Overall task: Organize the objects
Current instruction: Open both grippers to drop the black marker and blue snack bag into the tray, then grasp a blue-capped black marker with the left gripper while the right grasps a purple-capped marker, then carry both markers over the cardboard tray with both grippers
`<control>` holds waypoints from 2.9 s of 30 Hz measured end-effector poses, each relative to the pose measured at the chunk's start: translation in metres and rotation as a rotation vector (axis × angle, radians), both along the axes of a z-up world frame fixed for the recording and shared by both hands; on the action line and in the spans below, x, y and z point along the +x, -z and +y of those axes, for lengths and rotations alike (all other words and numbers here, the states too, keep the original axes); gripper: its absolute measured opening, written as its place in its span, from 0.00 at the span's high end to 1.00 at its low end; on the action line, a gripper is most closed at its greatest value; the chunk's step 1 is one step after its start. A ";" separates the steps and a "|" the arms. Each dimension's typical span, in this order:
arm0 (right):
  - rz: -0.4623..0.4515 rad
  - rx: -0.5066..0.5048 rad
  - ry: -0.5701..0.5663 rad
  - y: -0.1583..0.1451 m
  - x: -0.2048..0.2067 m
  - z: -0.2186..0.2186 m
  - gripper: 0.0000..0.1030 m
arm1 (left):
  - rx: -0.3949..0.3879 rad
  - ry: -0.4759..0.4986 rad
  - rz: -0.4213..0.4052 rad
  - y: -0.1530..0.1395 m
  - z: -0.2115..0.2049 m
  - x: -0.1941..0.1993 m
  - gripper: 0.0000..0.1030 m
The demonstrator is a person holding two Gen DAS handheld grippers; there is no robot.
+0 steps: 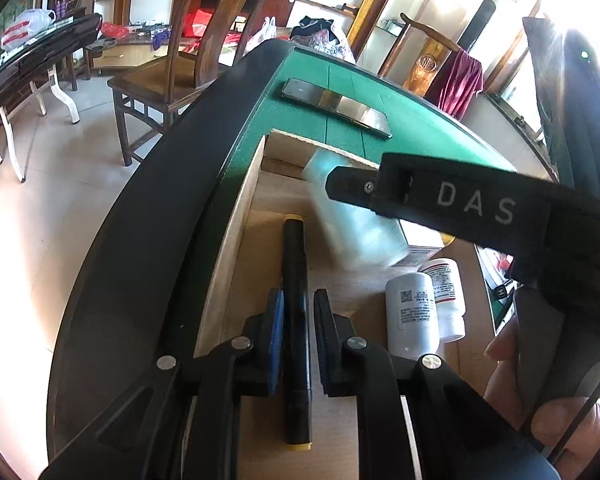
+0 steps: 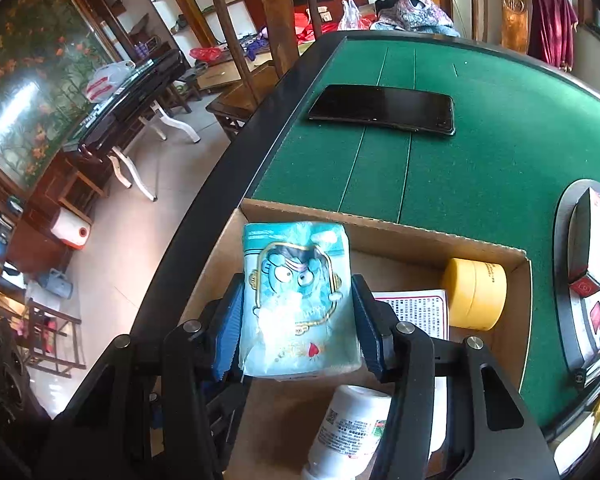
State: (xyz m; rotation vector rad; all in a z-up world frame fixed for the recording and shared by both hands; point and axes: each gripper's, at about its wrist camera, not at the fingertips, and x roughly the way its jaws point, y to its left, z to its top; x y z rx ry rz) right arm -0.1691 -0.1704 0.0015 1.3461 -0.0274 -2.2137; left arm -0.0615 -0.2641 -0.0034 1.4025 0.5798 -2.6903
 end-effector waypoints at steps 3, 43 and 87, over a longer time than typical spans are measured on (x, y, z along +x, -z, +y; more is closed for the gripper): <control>-0.002 0.010 -0.014 0.000 0.003 -0.001 0.50 | -0.004 0.002 -0.001 0.000 0.002 0.001 0.86; 0.121 -0.111 0.097 -0.008 0.113 0.349 0.50 | 0.000 0.119 -0.085 0.013 0.231 0.053 0.71; 0.134 -0.161 0.211 0.027 0.181 0.352 0.86 | -0.069 0.353 0.132 -0.015 0.260 0.094 0.87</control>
